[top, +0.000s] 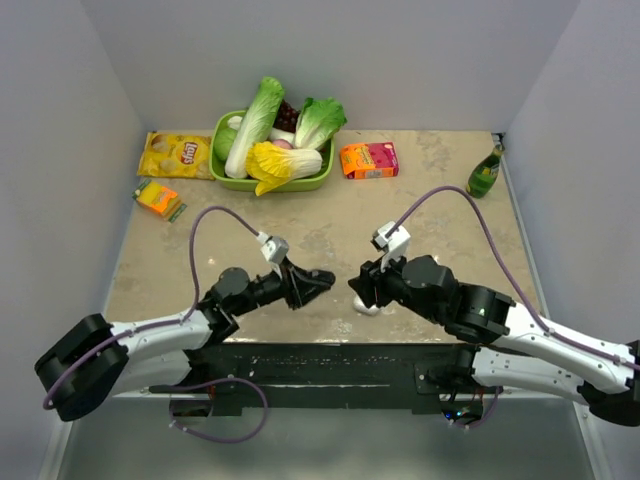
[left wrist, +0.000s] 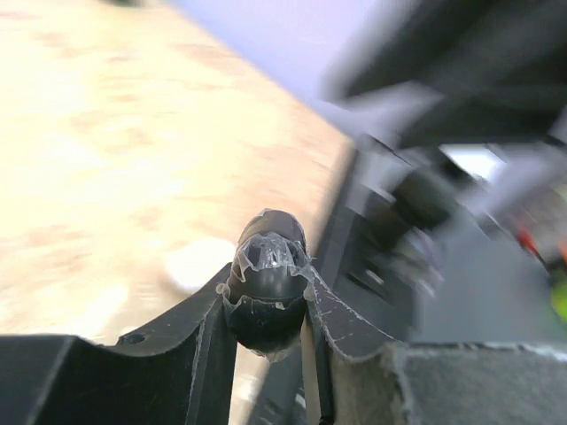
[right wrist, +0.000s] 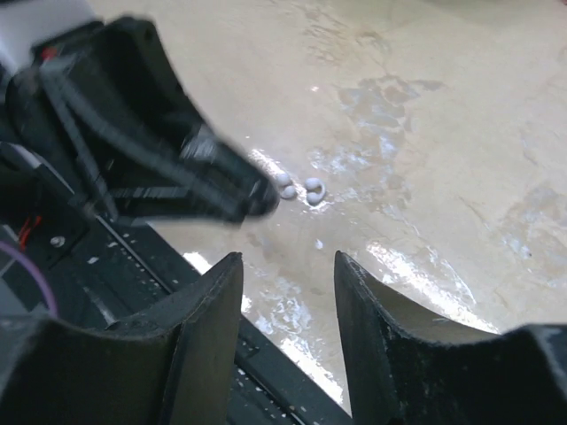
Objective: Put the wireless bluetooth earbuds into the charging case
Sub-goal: Close the charging case, then place the charging case at the center of the board.
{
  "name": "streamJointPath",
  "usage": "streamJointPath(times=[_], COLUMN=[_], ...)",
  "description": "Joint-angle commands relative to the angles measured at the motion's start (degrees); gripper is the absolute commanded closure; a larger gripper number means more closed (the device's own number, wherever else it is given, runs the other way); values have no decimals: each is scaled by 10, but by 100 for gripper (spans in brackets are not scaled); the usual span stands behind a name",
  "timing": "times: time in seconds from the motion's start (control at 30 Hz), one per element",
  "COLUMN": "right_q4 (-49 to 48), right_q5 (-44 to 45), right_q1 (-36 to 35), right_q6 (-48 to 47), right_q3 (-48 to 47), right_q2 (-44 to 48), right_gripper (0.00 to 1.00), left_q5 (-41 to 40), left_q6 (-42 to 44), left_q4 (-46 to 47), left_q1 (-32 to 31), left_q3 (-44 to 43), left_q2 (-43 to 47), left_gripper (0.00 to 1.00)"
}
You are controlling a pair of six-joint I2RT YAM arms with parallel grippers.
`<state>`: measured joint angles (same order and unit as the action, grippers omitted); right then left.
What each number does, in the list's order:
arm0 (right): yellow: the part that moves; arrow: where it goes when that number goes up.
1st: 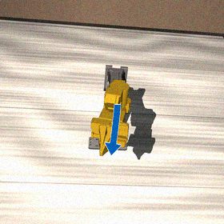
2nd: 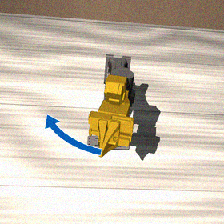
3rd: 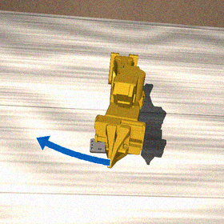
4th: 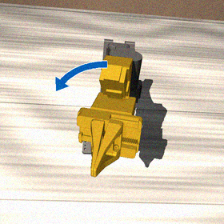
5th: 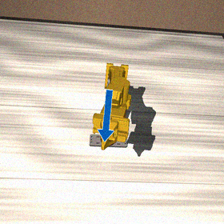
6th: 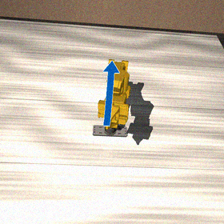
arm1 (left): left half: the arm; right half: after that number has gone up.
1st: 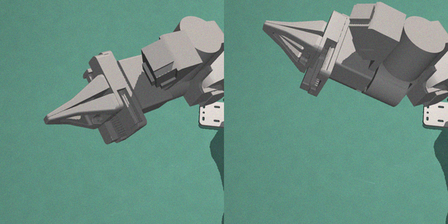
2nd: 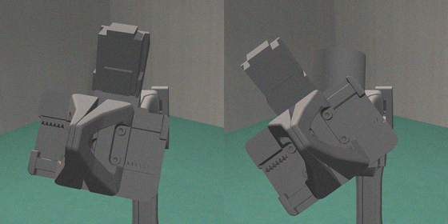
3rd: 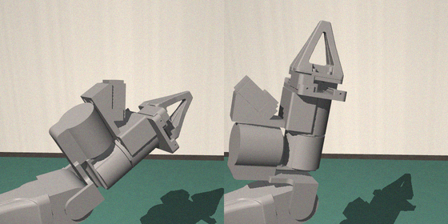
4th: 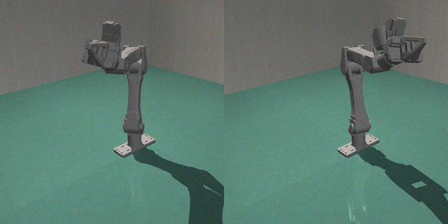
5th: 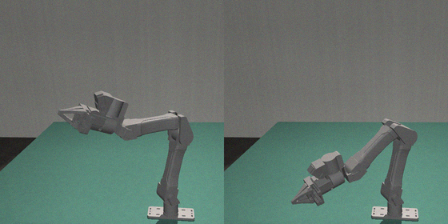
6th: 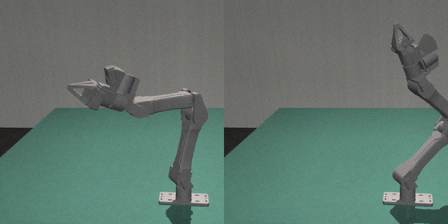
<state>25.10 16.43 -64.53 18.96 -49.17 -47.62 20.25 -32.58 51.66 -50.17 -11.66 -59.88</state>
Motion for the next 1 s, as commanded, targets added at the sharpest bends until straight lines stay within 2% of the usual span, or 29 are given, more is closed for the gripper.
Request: streamJointPath(times=[0.0,0.03,0.1,0.2,0.3,0.47,0.6,0.77,0.87,0.9,0.93,0.97], right_q4=[-51,-50,-46,-50,-68,-78,-78,-78,-75,-74,-68,-66], right_q5=[82,71,42,34,16,12,11,16,19,21,24,28], right_q1=[-1,-1,-1,-1,-1,-1,-1,-1,-1,-2,-1,-1], right_q6=[27,26,23,31,31,28,27,25,25,26,25,27], right_q3=[49,50,46,49,64,75,78,79,79,77,74,74], right_q2=[-8,-33,-57,-75,-69,-61,-58,-67,-74,-74,-75,-73], right_gripper=[50,50,48,47,45,45,44,43,42,42,42,42], left_q5=[-156,-149,-132,-141,-152,-139,-143,-165,-176,-179,-181,-185], left_q6=[-53,-89,-109,-106,-82,-71,-68,-69,-78,-85,-86,-86], left_q4=[-124,-137,-139,-147,-170,-195,-208,-263,-272,-272,-273,-278], left_q1=[83,123,166,189,209,241,249,257,270,278,282,285], left_q3=[-81,-100,-113,-134,-161,-200,-208,-209,-187,-171,-165,-159], left_q2=[-73,-119,-160,-218,-264,-339,-353,-349,-322,-302,-293,-282], left_gripper=[100,100,100,100,94,80,62,51,40,14,0,0])
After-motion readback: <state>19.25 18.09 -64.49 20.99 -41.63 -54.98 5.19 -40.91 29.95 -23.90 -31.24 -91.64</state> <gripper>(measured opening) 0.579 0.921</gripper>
